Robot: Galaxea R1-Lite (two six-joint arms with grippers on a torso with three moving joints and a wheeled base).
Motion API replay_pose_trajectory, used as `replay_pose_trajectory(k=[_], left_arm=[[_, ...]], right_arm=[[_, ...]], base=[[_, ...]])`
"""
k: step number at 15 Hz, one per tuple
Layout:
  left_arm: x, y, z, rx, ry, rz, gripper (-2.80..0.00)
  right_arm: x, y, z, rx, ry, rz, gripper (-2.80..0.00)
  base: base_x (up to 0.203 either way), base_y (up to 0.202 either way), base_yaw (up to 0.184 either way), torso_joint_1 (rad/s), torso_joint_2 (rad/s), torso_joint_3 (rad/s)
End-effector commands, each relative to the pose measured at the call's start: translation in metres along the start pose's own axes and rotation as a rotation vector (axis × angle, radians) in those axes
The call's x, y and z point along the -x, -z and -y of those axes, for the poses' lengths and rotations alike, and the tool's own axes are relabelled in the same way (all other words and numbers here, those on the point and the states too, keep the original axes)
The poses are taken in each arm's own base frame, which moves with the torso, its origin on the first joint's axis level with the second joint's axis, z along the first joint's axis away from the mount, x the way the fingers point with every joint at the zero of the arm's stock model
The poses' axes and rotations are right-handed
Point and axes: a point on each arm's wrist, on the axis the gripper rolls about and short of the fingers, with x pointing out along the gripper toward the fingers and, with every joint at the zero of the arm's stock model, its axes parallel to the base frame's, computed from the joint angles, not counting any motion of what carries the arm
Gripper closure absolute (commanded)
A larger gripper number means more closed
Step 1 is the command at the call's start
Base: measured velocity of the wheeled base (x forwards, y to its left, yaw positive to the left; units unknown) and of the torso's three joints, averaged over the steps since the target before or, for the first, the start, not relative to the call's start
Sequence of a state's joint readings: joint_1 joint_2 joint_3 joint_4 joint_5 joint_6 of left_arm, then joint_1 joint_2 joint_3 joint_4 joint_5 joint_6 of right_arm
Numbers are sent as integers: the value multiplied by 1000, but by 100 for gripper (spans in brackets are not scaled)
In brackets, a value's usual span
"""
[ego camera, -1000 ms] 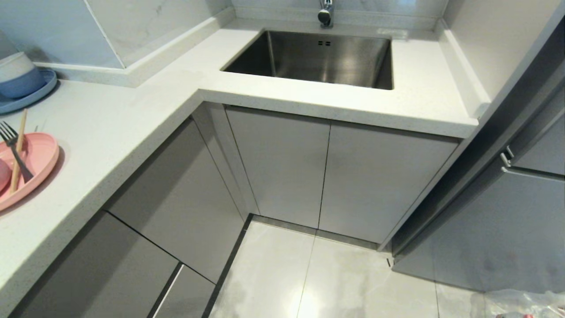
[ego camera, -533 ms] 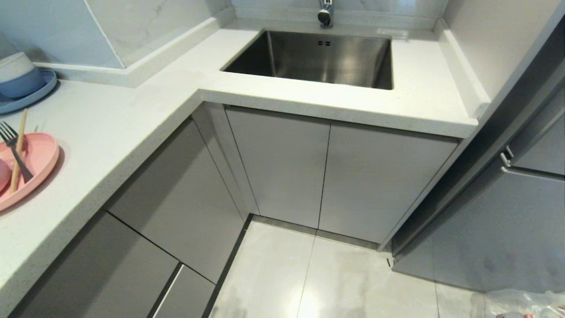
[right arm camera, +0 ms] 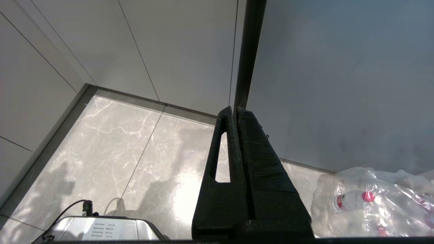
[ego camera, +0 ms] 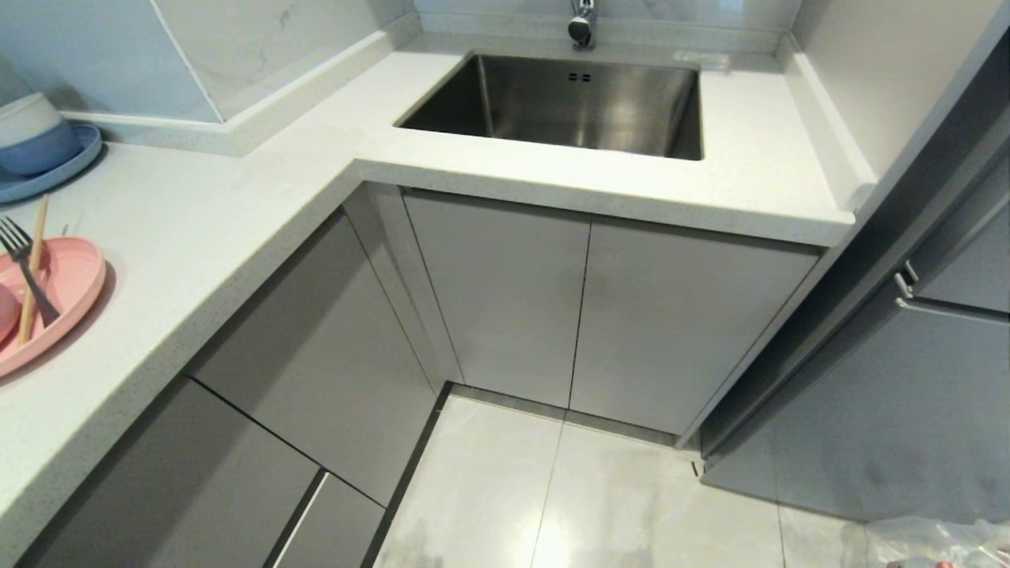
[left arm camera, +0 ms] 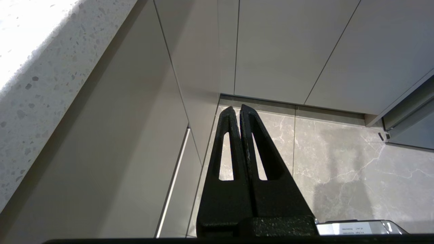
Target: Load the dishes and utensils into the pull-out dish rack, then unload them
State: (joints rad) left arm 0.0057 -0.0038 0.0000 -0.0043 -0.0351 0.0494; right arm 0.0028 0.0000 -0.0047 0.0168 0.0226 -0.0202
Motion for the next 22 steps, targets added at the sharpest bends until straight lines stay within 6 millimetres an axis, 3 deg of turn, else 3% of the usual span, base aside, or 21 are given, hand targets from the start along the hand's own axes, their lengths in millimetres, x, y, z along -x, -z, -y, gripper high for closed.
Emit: replay_pose_trajectory(k=[1,8,22], left_arm=[[-1,1,0,2,0,-8,0],[-1,1,0,8,-5,-7,0],[-1,1,0,10,-5,-7,0]], right_arm=[[0,0,0,1,-1,0,0],[0,0,0,1,-1,0,0],[0,0,0,1,-1,0,0]], base=[[0,0,0,0,0,0],[0,0,0,0,1,23],[0,0,0,2,2,195]])
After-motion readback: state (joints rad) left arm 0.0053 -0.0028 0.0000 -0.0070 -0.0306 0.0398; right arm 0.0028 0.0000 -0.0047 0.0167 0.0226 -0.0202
